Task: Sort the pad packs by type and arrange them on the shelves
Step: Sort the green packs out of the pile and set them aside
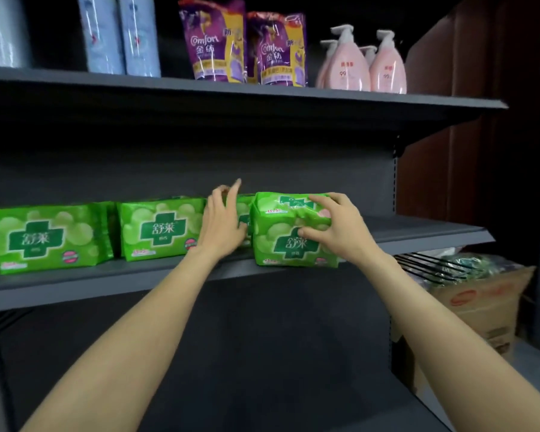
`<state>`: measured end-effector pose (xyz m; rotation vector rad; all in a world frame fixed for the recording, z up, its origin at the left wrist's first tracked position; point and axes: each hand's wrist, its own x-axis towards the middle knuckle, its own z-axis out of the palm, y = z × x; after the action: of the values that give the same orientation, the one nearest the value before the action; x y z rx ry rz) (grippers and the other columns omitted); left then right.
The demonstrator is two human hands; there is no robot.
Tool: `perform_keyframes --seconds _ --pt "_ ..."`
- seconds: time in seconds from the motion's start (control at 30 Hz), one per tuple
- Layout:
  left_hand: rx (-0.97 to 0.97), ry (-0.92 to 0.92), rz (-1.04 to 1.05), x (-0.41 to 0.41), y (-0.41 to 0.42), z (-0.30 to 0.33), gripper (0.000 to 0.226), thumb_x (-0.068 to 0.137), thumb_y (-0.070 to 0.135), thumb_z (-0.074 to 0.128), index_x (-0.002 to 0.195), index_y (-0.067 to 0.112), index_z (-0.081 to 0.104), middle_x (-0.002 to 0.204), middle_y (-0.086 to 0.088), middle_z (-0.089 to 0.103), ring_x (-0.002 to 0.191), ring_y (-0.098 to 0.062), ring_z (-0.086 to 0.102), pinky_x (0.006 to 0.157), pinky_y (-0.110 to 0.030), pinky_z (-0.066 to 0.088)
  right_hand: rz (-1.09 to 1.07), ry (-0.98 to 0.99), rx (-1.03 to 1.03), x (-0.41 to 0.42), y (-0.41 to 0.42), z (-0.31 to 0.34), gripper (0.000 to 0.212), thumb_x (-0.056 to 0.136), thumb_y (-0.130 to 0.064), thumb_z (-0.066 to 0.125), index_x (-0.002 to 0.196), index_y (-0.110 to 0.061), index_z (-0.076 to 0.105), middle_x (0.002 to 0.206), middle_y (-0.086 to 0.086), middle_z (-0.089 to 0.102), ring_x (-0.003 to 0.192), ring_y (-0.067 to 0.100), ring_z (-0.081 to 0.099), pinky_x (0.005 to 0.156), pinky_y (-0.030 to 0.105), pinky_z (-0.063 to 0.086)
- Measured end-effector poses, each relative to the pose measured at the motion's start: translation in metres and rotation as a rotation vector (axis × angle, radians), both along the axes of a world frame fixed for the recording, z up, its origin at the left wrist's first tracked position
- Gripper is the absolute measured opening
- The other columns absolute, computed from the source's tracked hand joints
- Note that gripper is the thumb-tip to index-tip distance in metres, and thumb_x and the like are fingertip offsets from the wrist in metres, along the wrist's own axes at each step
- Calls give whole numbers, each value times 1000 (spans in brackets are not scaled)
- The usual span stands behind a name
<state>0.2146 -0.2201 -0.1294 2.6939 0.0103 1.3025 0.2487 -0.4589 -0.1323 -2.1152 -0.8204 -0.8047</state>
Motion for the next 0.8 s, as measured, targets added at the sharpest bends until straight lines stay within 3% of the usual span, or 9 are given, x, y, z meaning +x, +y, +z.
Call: perform_keyframes --seconds 0.1,0.23,0.37,0.47,0.53,0.63,0.8 --pt "94 -154 32 -5 4 -32 70 89 19 50 151 8 19 153 -16 25 145 -30 16 119 -46 11 11 17 -106 26 11 23 73 74 -46 76 139 -25 47 140 9 42 128 23 43 108 36 34" --pt "124 -196 112 8 7 -37 66 86 28 27 146 2 30 143 -17 43 137 -29 35 115 -49 23 48 93 -190 53 43 42 73 74 -44 77 137 -19 50 138 5 51 130 22 44 105 32 34" --pt "102 -209 118 9 12 -39 67 90 38 23 146 3 31 137 -19 47 130 -33 40 111 -45 31 88 122 -143 66 69 41 72 72 -42 79 134 -20 52 136 3 53 128 21 47 105 31 36" --pt "129 -181 162 9 12 -38 69 94 51 31 145 4 32 138 -18 46 129 -33 40 110 -43 30 22 35 32 67 82 24 80 70 -42 80 138 -25 41 146 9 33 127 29 43 101 38 39" --pt "152 -158 185 10 12 -38 70 93 49 45 145 5 31 136 -18 47 127 -33 41 109 -43 31 -105 10 161 62 86 5 90 70 -50 78 142 -29 29 147 13 24 123 37 42 92 44 44" --pt "170 -176 190 8 11 -36 71 90 42 56 146 7 31 133 -18 48 125 -33 44 106 -44 35 -138 71 148 56 87 -21 95 70 -54 76 144 -38 18 137 12 32 107 37 54 87 44 46" --pt "126 -179 218 4 6 -36 73 89 40 58 148 14 26 143 -25 34 132 -37 35 106 -46 35 -35 -31 151 47 102 -23 76 74 -39 77 135 -41 31 117 1 39 84 20 56 74 34 44"
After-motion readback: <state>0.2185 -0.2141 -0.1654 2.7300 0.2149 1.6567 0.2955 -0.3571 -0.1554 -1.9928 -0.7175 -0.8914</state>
